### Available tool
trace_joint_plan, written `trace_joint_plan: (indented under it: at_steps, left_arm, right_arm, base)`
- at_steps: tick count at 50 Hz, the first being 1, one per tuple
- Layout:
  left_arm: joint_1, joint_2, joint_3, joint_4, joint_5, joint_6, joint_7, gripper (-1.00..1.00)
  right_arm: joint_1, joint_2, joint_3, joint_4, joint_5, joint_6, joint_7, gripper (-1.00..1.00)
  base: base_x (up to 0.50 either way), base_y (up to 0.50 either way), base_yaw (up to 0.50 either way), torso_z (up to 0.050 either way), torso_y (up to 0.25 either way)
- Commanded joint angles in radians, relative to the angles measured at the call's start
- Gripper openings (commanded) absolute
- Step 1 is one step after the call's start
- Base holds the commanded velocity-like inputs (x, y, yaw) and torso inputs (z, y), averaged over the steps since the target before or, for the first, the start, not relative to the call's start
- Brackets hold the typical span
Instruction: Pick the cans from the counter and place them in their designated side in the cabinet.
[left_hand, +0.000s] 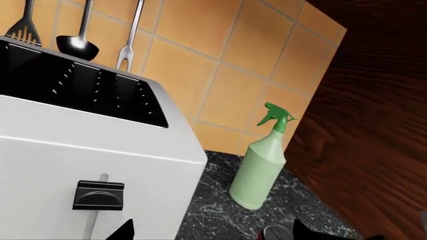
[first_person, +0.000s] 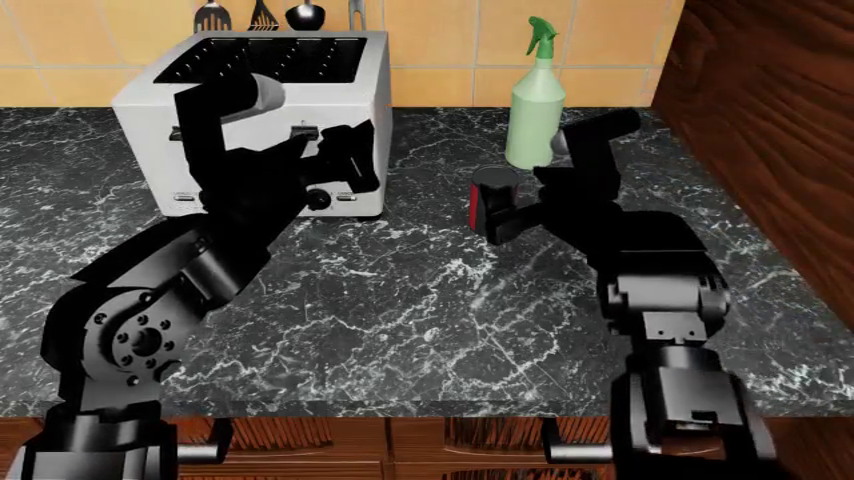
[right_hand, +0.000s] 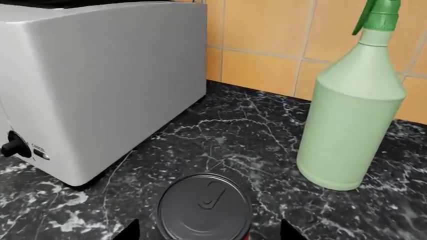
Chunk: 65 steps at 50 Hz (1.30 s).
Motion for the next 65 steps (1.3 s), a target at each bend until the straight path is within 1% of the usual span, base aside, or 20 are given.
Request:
trace_joint_plan:
  at_steps: [1,17,22,27,28,37,46,47,50,52,54,61,65]
  left_arm:
    - [0.001,-0.003,0.002,-0.003,-0.003,0.004,-0.001,1.0]
    - [0.002,-0.002,0.01,-0.01,-0.005,0.01,-0.001,1.0]
    - [0.002,-0.004,0.011,-0.011,-0.006,0.011,-0.002,1.0]
    - [0.002,-0.004,0.014,-0.016,-0.006,0.014,-0.001,1.0]
    - [0.002,-0.003,0.015,-0.017,-0.006,0.015,0.0,1.0]
    - [0.001,-0.003,0.019,-0.023,-0.007,0.017,0.0,1.0]
    - [0.005,-0.008,0.017,-0.01,-0.016,0.014,-0.008,1.0]
    - [0.005,-0.008,0.016,-0.007,-0.018,0.013,-0.009,1.0]
    - [0.008,-0.012,0.01,0.004,-0.024,0.012,-0.015,1.0]
    - [0.01,-0.013,0.008,0.009,-0.025,0.014,-0.019,1.0]
    - [0.012,-0.016,0.004,0.018,-0.032,0.009,-0.024,1.0]
    - [0.025,-0.028,-0.014,0.068,-0.068,-0.012,-0.042,1.0]
    - [0.046,-0.039,-0.026,0.127,-0.1,-0.029,-0.054,1.0]
  right_arm:
    - [0.066,0.016,0.009,0.226,0.036,-0.132,0.02,1.0]
    - [0.171,0.023,0.005,0.567,0.063,-0.313,-0.002,1.0]
    - [0.184,0.016,-0.003,0.574,0.075,-0.308,-0.039,1.0]
    - [0.186,0.017,-0.02,0.574,0.081,-0.312,-0.036,1.0]
    - [0.186,0.018,-0.024,0.574,0.081,-0.314,-0.034,-1.0]
    - [0.179,0.022,-0.061,0.575,0.092,-0.345,-0.043,-1.0]
    - [0.191,0.05,-0.077,0.568,0.094,-0.354,-0.02,-1.0]
    - [0.176,0.054,-0.077,0.514,0.093,-0.322,-0.017,-1.0]
    - [0.002,0.079,-0.064,0.064,0.085,0.015,-0.004,-1.0]
    - [-0.046,0.091,-0.06,-0.225,0.078,0.144,-0.002,-1.0]
    - [-0.086,0.109,-0.058,-0.426,0.066,0.274,-0.002,-1.0]
    - [-0.127,0.178,-0.065,-0.976,0.013,0.698,-0.023,-1.0]
    - [-0.115,0.218,-0.091,-1.171,-0.012,0.867,-0.037,-1.0]
  base:
    - [0.0,0.0,0.0,0.0,0.0]
    - [0.0,0.0,0.0,0.0,0.0]
    - [0.0,0.0,0.0,0.0,0.0]
    - [0.0,0.0,0.0,0.0,0.0]
    - [0.0,0.0,0.0,0.0,0.0]
    - [0.0,0.0,0.0,0.0,0.0]
    - [0.0,0.0,0.0,0.0,0.0]
    - [0.0,0.0,0.0,0.0,0.0]
    - [0.0,0.0,0.0,0.0,0.0]
    - [0.0,0.0,0.0,0.0,0.0]
    - [0.0,0.0,0.0,0.0,0.0]
    - [0.0,0.0,0.0,0.0,0.0]
    - [0.0,0.0,0.0,0.0,0.0]
